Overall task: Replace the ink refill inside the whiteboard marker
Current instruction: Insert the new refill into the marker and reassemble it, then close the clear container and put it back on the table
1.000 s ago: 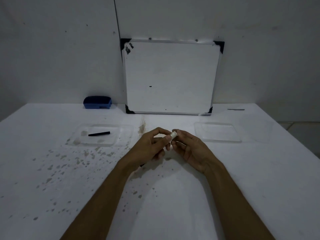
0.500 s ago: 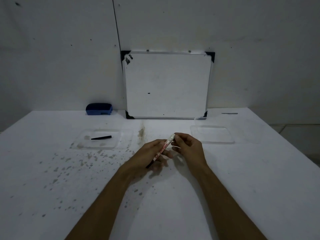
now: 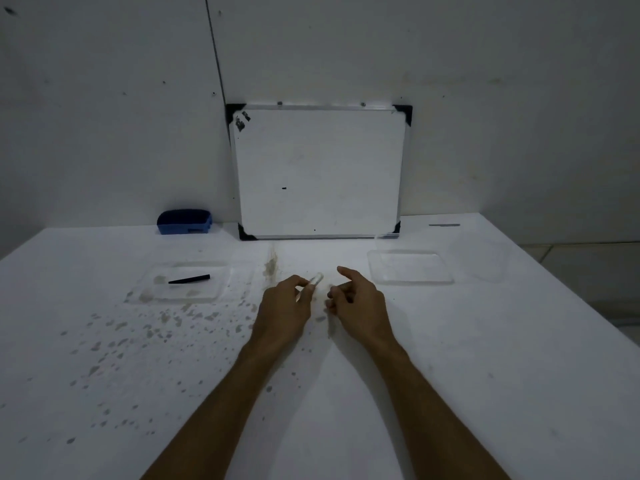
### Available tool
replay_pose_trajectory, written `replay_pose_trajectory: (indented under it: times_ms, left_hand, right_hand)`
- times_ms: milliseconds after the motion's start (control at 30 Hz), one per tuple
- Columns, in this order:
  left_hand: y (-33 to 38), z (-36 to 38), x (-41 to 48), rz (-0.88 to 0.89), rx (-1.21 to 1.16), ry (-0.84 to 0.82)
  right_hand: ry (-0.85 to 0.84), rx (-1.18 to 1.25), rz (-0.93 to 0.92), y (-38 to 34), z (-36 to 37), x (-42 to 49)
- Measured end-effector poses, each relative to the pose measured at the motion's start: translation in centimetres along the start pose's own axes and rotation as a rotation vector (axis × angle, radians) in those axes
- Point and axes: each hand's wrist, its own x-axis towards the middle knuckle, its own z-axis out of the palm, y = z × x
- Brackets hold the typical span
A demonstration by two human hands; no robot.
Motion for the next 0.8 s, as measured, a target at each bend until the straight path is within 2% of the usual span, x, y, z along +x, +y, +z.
replay_pose_trajectory:
  times_ms: [133,367,467,567,667,800]
  left_hand:
    - [-1.5,1.1,0.4,0.031,0.341,0.089]
    - [0.2,1.7,0.0,-0.004,0.563,0.157]
    - [3.1,3.8,-0.5,0.109,0.481,0.167]
    - [6.3,7.0,-0.8,0.266,0.323,0.112]
    - [8.2,9.9,-0.1,0.182,0.131,0.011]
    - [8.0,11.8,1.6,0.067,-0.006,-0.041]
  right_hand:
    - [0.016,-0.015,0.049,-0.1,-3.4,-0.6]
    - [0.045,0.009,0.074,1.2,-11.1,-2.1]
    - [0.121,-0.062,0.100,2.3,-14.8,-1.9]
    - [0.292,-0.150,0.127,4.0,-18.4,-0.8]
    - [0.463,-0.323,0.133,6.1,-21.3,1.0]
    - [0.418,-0.465,0.179,8.7,-23.5,3.1]
